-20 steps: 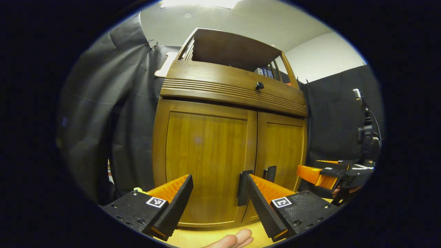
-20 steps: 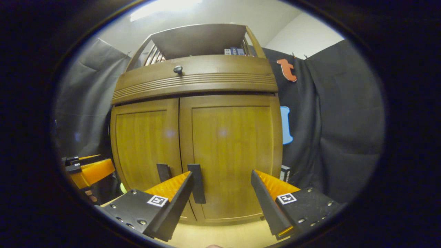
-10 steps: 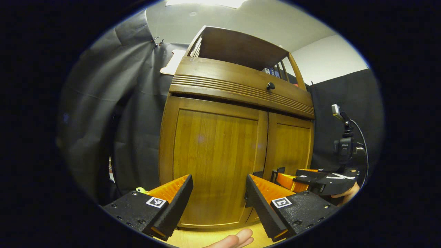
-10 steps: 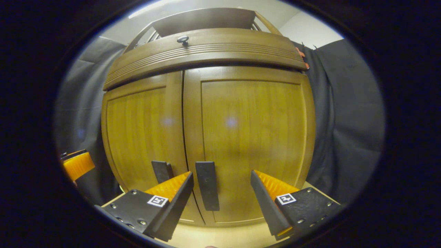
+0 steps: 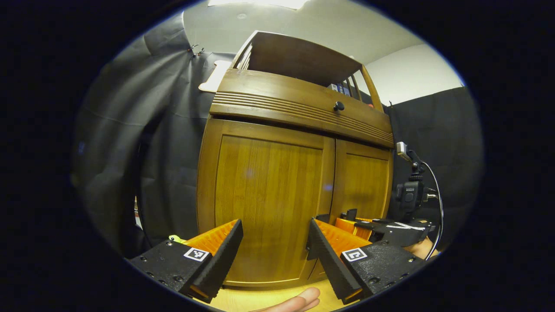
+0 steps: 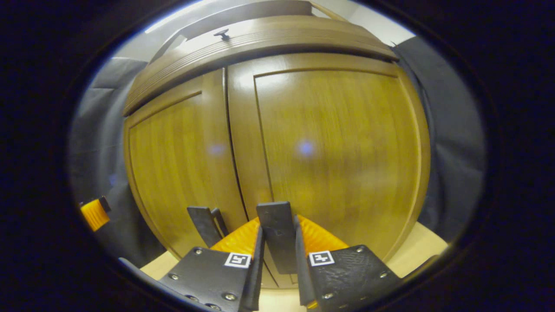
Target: Open the right door of the double-door shoe cabinet with the right hand, and open the left door with the left hand.
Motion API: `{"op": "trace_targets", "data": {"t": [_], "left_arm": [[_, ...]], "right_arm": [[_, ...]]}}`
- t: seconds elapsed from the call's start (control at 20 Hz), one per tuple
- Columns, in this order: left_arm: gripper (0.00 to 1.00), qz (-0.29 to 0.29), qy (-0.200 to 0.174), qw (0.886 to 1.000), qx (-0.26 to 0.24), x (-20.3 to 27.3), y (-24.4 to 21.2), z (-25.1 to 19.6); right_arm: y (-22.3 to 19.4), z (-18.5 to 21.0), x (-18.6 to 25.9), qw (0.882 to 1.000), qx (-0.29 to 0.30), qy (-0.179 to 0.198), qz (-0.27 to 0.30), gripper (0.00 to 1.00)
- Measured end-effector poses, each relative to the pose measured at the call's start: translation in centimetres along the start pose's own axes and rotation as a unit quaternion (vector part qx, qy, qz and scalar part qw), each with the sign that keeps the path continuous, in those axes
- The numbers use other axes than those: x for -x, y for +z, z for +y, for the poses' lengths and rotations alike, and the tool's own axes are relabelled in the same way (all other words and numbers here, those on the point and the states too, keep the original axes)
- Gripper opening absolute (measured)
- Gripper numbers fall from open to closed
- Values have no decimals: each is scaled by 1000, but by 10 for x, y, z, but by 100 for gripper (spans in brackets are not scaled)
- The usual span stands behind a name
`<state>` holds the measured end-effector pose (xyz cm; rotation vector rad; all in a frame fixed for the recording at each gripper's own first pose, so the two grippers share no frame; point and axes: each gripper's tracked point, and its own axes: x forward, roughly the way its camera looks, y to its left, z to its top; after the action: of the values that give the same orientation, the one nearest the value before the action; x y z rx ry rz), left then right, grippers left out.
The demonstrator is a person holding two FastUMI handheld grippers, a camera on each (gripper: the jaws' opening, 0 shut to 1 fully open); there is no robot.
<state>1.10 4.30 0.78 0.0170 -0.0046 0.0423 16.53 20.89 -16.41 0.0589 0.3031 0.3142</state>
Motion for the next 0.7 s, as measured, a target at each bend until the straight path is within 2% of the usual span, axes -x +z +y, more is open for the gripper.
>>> {"op": "trace_targets", "data": {"t": [0.05, 0.15, 0.2, 0.25, 0.3, 0.35, 0.45, 0.55, 0.65, 0.7], "left_arm": [[92, 1, 4, 1000, -1, -2, 0, 2], [92, 3, 13, 1000, -2, -3, -1, 9], [92, 2, 19, 1000, -2, -3, -1, 12], [95, 2, 25, 1000, -3, -3, -1, 15], [95, 3, 29, 1000, -5, -4, -2, 16], [92, 5, 30, 1000, -7, -4, -4, 17], [96, 10, 30, 999, -9, -6, -7, 17], [92, 14, 32, 999, -8, -7, -9, 18], [96, 16, 37, 999, -8, -8, -10, 19], [92, 17, 39, 999, -10, -7, -11, 19]], "right_arm": [[1, 0, 3, 1000, 11, 5, 5, 27], [3, 1, 7, 1000, 5, 19, 14, 27], [7, -1, 11, 999, 2, 28, 16, 30], [10, -1, 16, 999, -1, 35, 19, 30], [13, -2, 23, 999, -2, 39, 19, 27], [13, -5, 30, 999, 2, 42, 22, 27], [14, -14, 49, 999, 8, 43, 28, 27], [12, -16, 62, 998, 3, 47, 34, 27], [8, -19, 74, 998, -18, 54, 40, 26], [5, -20, 78, 998, -18, 56, 39, 26]]}}
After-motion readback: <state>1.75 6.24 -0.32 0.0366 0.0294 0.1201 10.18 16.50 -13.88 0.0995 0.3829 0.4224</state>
